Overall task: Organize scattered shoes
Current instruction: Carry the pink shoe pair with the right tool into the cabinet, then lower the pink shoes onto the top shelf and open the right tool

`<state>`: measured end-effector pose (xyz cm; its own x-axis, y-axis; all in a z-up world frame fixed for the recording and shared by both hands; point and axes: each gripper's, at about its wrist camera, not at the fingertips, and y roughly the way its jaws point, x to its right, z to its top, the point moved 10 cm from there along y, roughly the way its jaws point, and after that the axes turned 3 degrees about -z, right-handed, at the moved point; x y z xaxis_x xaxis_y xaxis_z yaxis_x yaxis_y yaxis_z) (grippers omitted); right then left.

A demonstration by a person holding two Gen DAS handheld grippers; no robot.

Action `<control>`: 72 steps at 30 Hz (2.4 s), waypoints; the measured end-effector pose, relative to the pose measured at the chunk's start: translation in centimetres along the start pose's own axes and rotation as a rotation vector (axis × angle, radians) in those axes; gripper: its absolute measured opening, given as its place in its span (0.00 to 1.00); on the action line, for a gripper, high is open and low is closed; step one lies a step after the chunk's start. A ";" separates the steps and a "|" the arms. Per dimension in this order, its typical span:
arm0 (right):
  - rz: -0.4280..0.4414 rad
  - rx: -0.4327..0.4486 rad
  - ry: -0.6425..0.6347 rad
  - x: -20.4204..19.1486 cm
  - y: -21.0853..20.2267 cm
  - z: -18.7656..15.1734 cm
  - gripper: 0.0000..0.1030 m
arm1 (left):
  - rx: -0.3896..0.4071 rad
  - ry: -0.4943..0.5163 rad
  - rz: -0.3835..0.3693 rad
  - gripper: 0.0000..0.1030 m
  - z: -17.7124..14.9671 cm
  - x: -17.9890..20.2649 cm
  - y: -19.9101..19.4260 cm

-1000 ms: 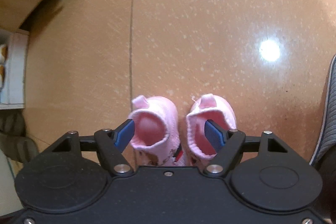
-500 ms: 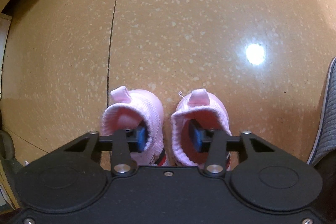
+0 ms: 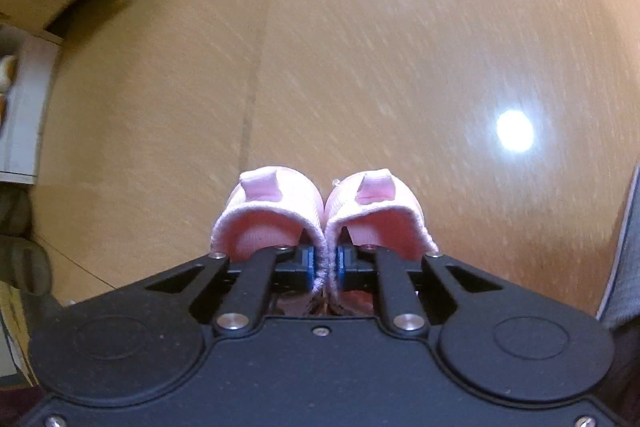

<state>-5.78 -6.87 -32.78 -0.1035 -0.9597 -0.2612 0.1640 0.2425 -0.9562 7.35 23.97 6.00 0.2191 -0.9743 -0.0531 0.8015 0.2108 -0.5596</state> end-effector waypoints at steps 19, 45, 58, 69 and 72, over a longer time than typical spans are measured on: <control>0.364 0.454 -0.247 -15.0 -19.2 13.3 0.09 | 0.085 -0.035 0.004 0.99 0.6 -1.9 -2.6; 0.715 0.779 -0.725 -42.0 -47.8 21.4 0.09 | 0.254 -0.181 0.181 0.99 1.4 -8.3 -7.4; 0.863 0.964 -0.927 -59.0 -67.9 21.5 0.09 | 0.244 -0.257 0.191 0.99 1.0 -10.7 -7.6; 0.836 1.045 -0.993 -68.7 -76.2 21.6 0.09 | 0.294 -0.280 0.267 0.99 1.4 -12.6 -9.0; 0.842 1.054 -0.986 -70.5 -77.5 22.0 0.09 | 0.372 -0.261 0.359 0.99 2.1 -13.5 -10.8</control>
<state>10.34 38.90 62.67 0.8992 -0.4345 -0.0519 0.4354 0.9002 0.0070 -3.10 35.05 14.47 0.6054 -0.7946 0.0466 0.7831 0.5841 -0.2136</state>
